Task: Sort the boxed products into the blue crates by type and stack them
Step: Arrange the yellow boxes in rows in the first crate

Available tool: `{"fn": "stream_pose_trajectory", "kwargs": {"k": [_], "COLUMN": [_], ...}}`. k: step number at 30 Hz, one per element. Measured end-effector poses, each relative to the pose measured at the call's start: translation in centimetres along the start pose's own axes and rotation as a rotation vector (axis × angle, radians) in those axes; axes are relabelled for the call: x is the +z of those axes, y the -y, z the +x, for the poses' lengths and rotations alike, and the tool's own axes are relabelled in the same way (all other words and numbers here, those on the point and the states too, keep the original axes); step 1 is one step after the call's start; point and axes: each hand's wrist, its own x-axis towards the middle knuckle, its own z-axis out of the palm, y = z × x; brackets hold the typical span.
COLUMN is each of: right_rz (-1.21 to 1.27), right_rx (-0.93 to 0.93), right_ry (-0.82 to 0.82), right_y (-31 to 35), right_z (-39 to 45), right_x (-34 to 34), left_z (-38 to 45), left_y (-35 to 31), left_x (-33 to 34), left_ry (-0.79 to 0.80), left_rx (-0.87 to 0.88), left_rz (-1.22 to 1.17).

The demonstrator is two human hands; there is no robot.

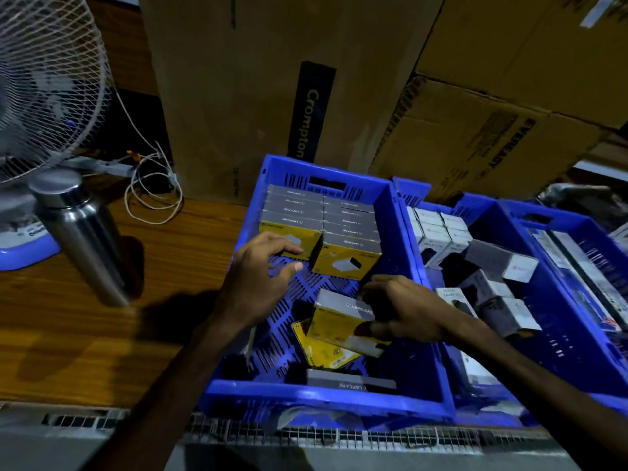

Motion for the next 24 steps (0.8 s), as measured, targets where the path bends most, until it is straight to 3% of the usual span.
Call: {"fn": "stream_pose_trajectory", "kwargs": {"k": [2, 5, 8, 11, 14, 16, 19, 24], "right_rz": [0.065, 0.202, 0.343, 0.556, 0.759, 0.861, 0.906, 1.049], "right_rx": [0.033, 0.148, 0.322, 0.500, 0.589, 0.615, 0.637, 0.584], "right_ry": [-0.135, -0.460, -0.792, -0.964, -0.995, -0.995, -0.949, -0.827], "right_y": [0.2, 1.7, 5.5, 9.6, 12.2, 13.0, 13.9, 13.7], "right_z": [-0.1, -0.2, 0.1, 1.0, 2.1, 2.7, 3.5, 4.6], "right_x": [0.5, 1.5, 2.2, 2.4, 2.3, 2.4, 2.2, 1.4], "left_z": [-0.1, -0.6, -1.5, -3.1, -5.0, -5.9, -5.5, -3.2], "left_y": [-0.1, -0.5, -1.7, -3.5, -4.9, -5.4, -6.8, -6.1], "left_x": [0.1, 0.0, 0.5, 1.7, 2.5, 2.3, 1.9, 1.2], "left_ry": [0.013, 0.017, 0.006, 0.089, 0.185, 0.202, 0.131, 0.026], "left_rx": [-0.008, -0.038, -0.193, -0.292, -0.271, -0.176, -0.116, -0.003], "left_rz": [-0.009, -0.035, -0.140, -0.245, -0.302, -0.125, 0.133, 0.311]}}
